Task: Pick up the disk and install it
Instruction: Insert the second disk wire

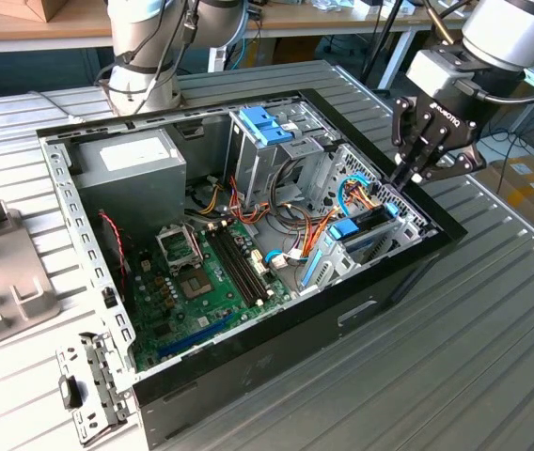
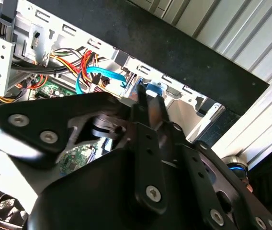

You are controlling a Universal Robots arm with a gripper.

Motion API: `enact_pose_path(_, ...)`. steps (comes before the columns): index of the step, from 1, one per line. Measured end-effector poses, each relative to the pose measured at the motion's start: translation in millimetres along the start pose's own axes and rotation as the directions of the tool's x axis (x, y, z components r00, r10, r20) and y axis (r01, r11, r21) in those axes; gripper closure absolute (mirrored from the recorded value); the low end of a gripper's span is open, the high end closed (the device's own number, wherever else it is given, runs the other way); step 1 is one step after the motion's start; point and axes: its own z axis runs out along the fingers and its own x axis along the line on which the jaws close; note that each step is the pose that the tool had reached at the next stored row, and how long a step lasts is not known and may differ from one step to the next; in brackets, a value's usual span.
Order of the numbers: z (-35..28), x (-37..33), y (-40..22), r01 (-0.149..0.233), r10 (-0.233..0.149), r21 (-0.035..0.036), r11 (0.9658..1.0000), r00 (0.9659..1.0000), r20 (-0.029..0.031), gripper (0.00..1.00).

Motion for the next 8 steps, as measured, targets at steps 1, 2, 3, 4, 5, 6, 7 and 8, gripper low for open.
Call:
enact_pose_path(1,0.0,0.0,0.0,0.000,0.000,0.0000,1.0000,1.0000,0.0000,0.71)
enact_pose_path(2,0.0,0.0,0.0,0.000,0.000,0.0000,1.0000,1.0000,0.0000,0.71)
enact_pose_path(3,0.0,0.0,0.0,0.000,0.000,0.0000,1.0000,1.0000,0.0000,0.64)
enact_pose_path(4,0.0,0.0,-0.1,0.000,0.000,0.0000,1.0000,1.0000,0.0000,0.64)
enact_pose_path(5,0.0,0.0,0.0,0.000,0.000,0.0000,1.0000,1.0000,0.0000,0.64)
enact_pose_path(6,0.1,0.1,3.0,0.000,0.000,0.0000,1.0000,1.0000,0.0000,0.64)
enact_pose_path(7,0.1,0.0,5.1,0.000,0.000,0.0000,1.0000,1.0000,0.0001,0.64)
enact_pose_path(8,0.3,-0.7,8.6,0.000,0.000,0.0000,1.0000,1.0000,0.0002,0.64)
